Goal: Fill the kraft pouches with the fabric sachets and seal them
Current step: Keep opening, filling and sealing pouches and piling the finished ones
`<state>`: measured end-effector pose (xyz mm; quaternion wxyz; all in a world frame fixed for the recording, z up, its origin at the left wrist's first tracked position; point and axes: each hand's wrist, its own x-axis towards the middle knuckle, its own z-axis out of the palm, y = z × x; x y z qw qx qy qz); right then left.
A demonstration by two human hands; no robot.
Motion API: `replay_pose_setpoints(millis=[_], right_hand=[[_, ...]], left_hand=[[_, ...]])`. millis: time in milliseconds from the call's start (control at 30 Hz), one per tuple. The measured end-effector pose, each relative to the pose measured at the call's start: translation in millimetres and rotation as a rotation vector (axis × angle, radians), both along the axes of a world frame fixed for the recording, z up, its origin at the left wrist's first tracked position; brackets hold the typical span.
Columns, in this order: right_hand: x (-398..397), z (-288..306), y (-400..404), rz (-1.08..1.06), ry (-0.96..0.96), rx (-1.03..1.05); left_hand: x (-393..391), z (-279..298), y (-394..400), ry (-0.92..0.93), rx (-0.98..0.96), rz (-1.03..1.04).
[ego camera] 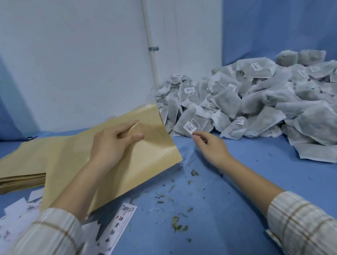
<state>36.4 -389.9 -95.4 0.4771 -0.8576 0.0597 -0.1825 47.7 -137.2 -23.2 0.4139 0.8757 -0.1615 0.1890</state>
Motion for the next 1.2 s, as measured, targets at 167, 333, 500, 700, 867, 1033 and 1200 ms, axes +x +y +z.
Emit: replay_pose_setpoints(millis=[167,333,500,700,867,1033,1200], right_hand=[[48.2,-12.2,-14.4,-0.078,0.085,-0.011],[82.5,-13.6,-14.1,-0.258,0.057,0.176],[91.7,-20.1,-12.5,-0.339,-0.070,0.253],[76.5,-5.5,-26.3,0.100,-0.088,0.973],[69.8,-1.4,-14.2,0.381,-0.019,0.827],[68.0,6.2,13.4,0.587,0.068,0.411],[65.9,6.5,26.3,0.674,0.168,0.513]], left_hand=[[34.9,-15.5,-16.6,0.009,0.060,-0.054],[45.4,-30.2,-21.4,-0.026,0.221,-0.041],[49.8,-39.6,-19.9,-0.069,0.242,-0.011],[51.9,-42.5,-17.0,-0.091,0.193,0.014],[49.9,-40.4,-14.3,-0.114,0.155,0.018],[46.3,-42.2,-20.0,-0.033,0.099,-0.051],[52.1,-49.2,-13.4,0.078,0.184,-0.080]])
